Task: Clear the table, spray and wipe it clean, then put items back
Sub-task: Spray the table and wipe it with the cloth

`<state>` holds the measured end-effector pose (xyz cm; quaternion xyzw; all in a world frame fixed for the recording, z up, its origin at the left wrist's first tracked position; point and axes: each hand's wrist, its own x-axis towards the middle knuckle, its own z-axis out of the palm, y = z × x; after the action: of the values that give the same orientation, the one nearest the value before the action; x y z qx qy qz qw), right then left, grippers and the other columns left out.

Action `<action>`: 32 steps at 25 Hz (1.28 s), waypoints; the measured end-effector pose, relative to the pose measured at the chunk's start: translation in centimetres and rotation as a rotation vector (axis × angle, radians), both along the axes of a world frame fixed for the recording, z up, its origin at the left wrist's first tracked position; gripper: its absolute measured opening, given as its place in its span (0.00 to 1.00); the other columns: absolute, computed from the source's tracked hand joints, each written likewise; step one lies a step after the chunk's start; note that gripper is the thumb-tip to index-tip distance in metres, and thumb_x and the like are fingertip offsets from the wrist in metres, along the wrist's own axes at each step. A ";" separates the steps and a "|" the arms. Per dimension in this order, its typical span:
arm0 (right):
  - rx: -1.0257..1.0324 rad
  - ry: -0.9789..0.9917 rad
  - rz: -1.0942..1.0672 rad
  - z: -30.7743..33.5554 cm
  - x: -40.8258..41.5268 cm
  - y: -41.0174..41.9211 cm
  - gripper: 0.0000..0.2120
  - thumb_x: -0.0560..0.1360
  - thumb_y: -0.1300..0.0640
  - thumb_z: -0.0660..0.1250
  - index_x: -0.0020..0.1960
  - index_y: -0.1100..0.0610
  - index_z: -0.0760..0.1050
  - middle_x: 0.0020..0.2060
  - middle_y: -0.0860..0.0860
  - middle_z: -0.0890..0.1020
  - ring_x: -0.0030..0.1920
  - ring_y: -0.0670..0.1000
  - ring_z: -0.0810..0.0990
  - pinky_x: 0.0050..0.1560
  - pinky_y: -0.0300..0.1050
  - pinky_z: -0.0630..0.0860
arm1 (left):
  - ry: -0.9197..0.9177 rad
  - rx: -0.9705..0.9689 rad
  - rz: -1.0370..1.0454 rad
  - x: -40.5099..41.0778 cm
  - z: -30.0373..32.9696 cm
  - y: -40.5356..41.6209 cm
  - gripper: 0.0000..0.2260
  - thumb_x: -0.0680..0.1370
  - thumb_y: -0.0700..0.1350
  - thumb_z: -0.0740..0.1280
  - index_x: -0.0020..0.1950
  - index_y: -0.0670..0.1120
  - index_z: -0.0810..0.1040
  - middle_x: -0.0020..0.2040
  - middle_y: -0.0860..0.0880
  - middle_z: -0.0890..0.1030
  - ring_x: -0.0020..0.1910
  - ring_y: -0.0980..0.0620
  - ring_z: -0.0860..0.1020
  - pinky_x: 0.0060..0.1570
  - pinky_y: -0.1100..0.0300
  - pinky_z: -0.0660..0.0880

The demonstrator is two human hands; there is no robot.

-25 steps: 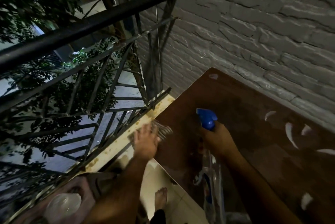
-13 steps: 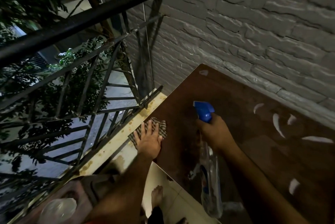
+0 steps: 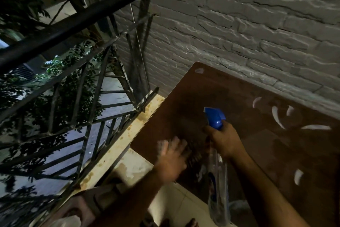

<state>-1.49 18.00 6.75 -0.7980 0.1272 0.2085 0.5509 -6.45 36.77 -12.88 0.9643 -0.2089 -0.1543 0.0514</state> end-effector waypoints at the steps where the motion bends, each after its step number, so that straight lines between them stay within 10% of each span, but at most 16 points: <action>1: 0.012 0.007 -0.009 0.1 -0.4 0.2 0.10 0.74 0.53 0.69 0.54 0.53 0.73 0.39 0.54 0.83 0.37 0.52 0.83 0.41 0.49 0.81 | 0.052 -0.004 -0.174 -2.4 -0.1 -0.2 0.26 0.79 0.59 0.53 0.76 0.56 0.59 0.80 0.48 0.51 0.78 0.42 0.46 0.72 0.35 0.47; 3: 0.023 0.002 -0.042 0.6 -1.1 0.3 0.08 0.75 0.55 0.69 0.52 0.54 0.73 0.35 0.53 0.82 0.33 0.50 0.82 0.37 0.47 0.81 | -0.033 0.007 -0.321 -2.4 -0.8 1.8 0.25 0.79 0.59 0.54 0.76 0.57 0.59 0.80 0.49 0.54 0.79 0.45 0.49 0.72 0.38 0.46; 7: -0.038 -0.068 -0.099 1.3 -1.9 -0.4 0.06 0.74 0.57 0.68 0.49 0.57 0.74 0.33 0.54 0.81 0.33 0.53 0.80 0.42 0.56 0.81 | 0.028 0.056 0.308 4.9 1.8 4.3 0.26 0.82 0.56 0.51 0.79 0.56 0.48 0.80 0.50 0.40 0.77 0.44 0.36 0.73 0.39 0.39; 13: -0.048 -0.050 -0.146 1.7 -3.1 -0.9 0.10 0.74 0.57 0.69 0.52 0.60 0.74 0.35 0.57 0.81 0.35 0.57 0.81 0.46 0.61 0.80 | -0.019 -0.018 -0.410 -3.4 0.5 1.0 0.25 0.80 0.59 0.52 0.77 0.56 0.57 0.80 0.49 0.54 0.78 0.45 0.47 0.73 0.38 0.51; 18: -0.096 -0.066 -0.159 1.8 -3.3 -2.4 0.09 0.74 0.57 0.68 0.51 0.59 0.74 0.37 0.61 0.82 0.38 0.62 0.82 0.48 0.63 0.81 | 0.028 0.032 0.190 4.8 2.8 0.4 0.26 0.83 0.56 0.51 0.79 0.55 0.48 0.80 0.49 0.40 0.77 0.44 0.36 0.73 0.40 0.38; 24: -0.060 -0.032 -0.178 2.1 -3.3 -4.0 0.10 0.75 0.57 0.68 0.53 0.60 0.74 0.40 0.64 0.83 0.40 0.65 0.82 0.49 0.64 0.81 | -0.011 -0.072 -0.365 -3.0 -0.3 -4.7 0.26 0.80 0.60 0.52 0.77 0.56 0.56 0.80 0.50 0.51 0.78 0.44 0.47 0.72 0.37 0.45; 29: -0.054 -0.040 -0.204 1.5 -3.1 -6.7 0.10 0.74 0.56 0.69 0.52 0.58 0.73 0.35 0.58 0.82 0.34 0.58 0.81 0.45 0.64 0.82 | 0.013 0.017 0.188 6.8 1.4 -5.0 0.26 0.83 0.56 0.51 0.80 0.54 0.48 0.80 0.50 0.41 0.78 0.44 0.37 0.73 0.40 0.40; 32: -0.001 0.000 -0.225 1.1 -3.3 -8.0 0.10 0.74 0.56 0.69 0.53 0.56 0.73 0.37 0.57 0.83 0.35 0.57 0.82 0.46 0.62 0.82 | 0.032 -0.068 -0.173 0.4 0.0 -7.2 0.26 0.79 0.58 0.55 0.77 0.55 0.58 0.80 0.50 0.51 0.78 0.43 0.48 0.72 0.38 0.46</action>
<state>-4.77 10.03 7.85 -0.7790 0.2160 0.1453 0.5704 -6.04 29.60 -12.85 0.9378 -0.2955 -0.1666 0.0740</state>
